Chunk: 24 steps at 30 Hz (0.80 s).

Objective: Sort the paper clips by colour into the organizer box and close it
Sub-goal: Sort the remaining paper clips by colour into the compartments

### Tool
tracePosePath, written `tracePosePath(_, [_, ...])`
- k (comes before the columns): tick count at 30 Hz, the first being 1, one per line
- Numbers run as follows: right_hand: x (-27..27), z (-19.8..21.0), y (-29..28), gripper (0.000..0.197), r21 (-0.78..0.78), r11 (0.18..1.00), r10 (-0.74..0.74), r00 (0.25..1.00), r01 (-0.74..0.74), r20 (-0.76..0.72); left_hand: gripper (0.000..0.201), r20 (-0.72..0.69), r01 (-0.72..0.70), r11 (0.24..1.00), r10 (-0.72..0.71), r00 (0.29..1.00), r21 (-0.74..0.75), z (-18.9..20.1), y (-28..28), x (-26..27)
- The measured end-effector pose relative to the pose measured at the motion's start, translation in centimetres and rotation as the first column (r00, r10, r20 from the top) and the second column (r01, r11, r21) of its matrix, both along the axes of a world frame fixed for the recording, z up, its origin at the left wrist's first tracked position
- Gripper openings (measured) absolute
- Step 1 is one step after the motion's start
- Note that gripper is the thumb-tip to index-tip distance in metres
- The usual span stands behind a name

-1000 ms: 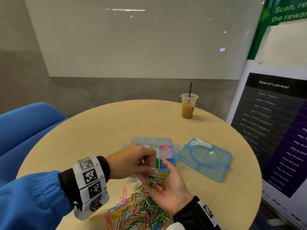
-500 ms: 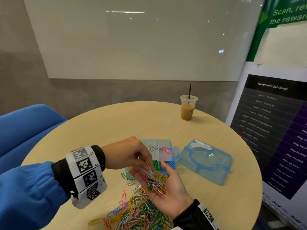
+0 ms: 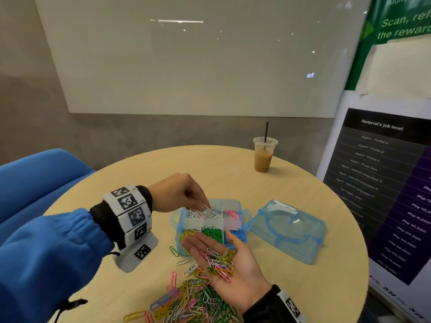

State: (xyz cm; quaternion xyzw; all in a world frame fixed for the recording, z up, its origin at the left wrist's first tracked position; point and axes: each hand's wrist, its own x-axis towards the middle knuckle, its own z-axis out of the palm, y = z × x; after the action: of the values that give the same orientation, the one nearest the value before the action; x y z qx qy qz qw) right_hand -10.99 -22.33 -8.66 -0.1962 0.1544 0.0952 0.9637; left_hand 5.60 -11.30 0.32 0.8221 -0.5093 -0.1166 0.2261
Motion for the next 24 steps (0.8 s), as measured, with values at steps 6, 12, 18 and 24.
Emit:
tracePosePath(6, [0.3, -0.1, -0.1, 0.070, 0.028, 0.999, 0.020, 1.000, -0.020, -0.003, 0.012, -0.044, -0.132, 0.991, 0.132, 0.990, -0.007, -1.5, -1.2, 3.1])
tracePosePath(12, [0.5, -0.4, -0.1, 0.071, 0.034, 0.999, 0.024, 1.000, -0.024, -0.010, 0.016, -0.056, -0.210, 0.976, 0.213, 0.976, 0.052, -2.7, -2.0, 4.8])
tracePosePath(18, [0.7, -0.4, 0.0, 0.070, 0.038, 0.999, 0.013, 1.000, -0.012, -0.021, 0.025, -0.015, -0.252, 0.948, 0.260, 0.966, 0.194, -3.4, -3.1, 5.5])
tracePosePath(24, [0.8, -0.5, 0.0, 0.070, 0.039, 0.999, 0.008, 1.000, -0.007, -0.022, 0.035, 0.038, -0.303, 0.915, 0.305, 0.952, 0.268, -4.0, -3.8, 5.6])
